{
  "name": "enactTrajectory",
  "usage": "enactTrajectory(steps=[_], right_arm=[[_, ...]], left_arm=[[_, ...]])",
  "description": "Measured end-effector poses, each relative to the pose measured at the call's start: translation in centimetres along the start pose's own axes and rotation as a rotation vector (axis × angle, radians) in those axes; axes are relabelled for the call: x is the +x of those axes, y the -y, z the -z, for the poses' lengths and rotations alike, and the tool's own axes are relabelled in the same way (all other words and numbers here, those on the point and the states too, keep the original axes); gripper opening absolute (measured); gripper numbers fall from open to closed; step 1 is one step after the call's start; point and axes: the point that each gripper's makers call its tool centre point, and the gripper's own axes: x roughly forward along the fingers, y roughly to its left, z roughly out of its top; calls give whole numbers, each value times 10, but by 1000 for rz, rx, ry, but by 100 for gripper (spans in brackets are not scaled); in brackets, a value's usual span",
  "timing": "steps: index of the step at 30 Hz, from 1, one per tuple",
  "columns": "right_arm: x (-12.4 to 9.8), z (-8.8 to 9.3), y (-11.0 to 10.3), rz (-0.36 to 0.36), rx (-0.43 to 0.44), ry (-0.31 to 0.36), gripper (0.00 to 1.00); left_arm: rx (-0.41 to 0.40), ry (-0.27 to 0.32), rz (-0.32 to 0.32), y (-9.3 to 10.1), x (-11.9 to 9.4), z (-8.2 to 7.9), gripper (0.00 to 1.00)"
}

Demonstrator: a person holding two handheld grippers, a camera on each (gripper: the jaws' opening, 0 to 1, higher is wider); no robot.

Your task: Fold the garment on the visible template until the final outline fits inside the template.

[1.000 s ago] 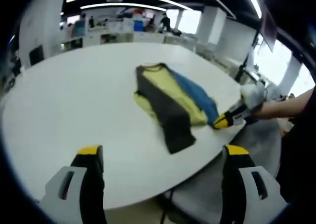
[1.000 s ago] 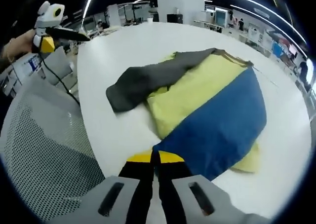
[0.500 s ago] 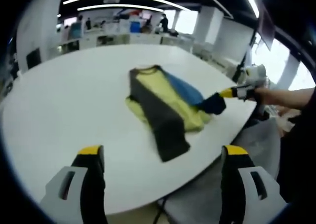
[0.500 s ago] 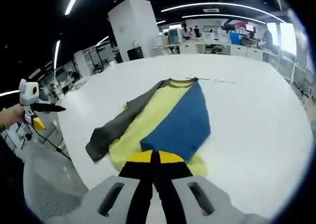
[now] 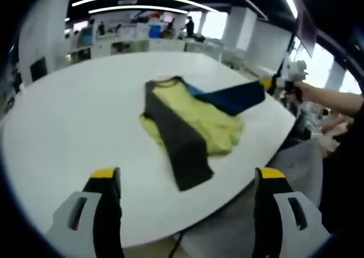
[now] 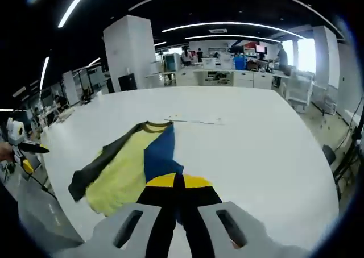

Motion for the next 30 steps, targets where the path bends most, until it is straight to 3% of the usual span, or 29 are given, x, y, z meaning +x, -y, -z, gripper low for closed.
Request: enactTrajectory(steps=[12,30], right_arm=[[-2,-4,68,129,15,1,3],[1,26,150,236,66,-62,3]], left_arm=[[-10,-17,-18,6,4,2,93],[-8,-51,-41,9,20,-5,93]])
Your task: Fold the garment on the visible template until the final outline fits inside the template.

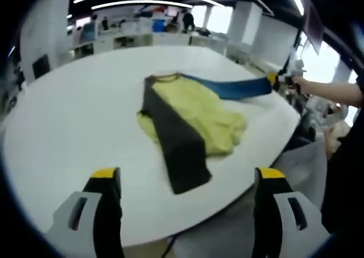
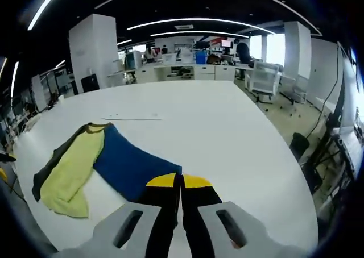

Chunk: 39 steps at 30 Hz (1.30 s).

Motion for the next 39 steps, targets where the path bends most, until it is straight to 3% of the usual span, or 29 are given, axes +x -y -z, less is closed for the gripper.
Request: enactTrajectory(steps=[8,19,39], right_arm=[[16,17,18,17,17,-47,3],[34,28,44,60,22,-77,3],[68,53,64,78,22,-160,3]], left_arm=[[-4,-16,-1,4,12,-3,93],[-6,-38,4,6,24,-3,93],[-11,-107,6,1,41,10,93]])
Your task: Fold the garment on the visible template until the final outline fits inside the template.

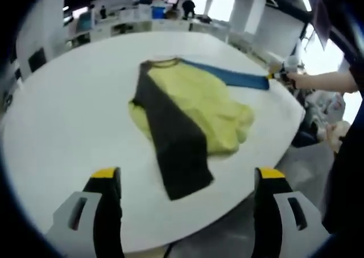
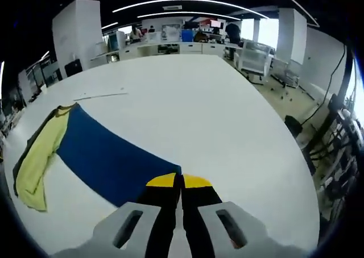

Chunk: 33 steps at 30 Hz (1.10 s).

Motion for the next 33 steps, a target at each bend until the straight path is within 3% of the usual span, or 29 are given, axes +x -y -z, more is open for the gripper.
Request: enactTrajectory(steps=[20,33], right_arm=[[18,18,8,3,-14,-54,3],[19,25,12,21,-37,-78,3]], left_arm=[[9,-16,-2,-4,8,-3,93],[6,-19,-1,3,8,-2,93]])
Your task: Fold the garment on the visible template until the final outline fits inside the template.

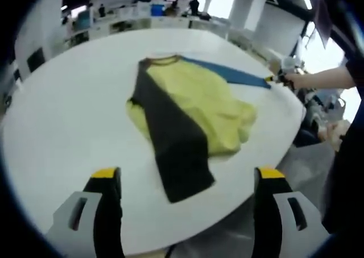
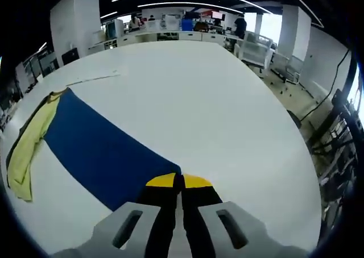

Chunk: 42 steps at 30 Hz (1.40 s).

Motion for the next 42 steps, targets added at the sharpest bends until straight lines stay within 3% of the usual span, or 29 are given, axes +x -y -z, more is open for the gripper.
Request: enactTrajectory(steps=[9,15,22,31,42], right_arm=[[-20,-3,9,41,10,33,1],[-36,-6,-2,8,-1,72,4],[-54,-9,-31,-48,-11,108,14],[-83,-13,-91,-174,-49,154,28],[-124,-22,-145,-251,-58,233,42]], left_arm=[[8,10,9,2,-1,-5,93],[15,25,14,-1,-5,-8,93],[18,46,17,-6,-13,-9,93],[28,82,25,-9,-25,-12,93],[55,109,45,-8,-44,-9,94]])
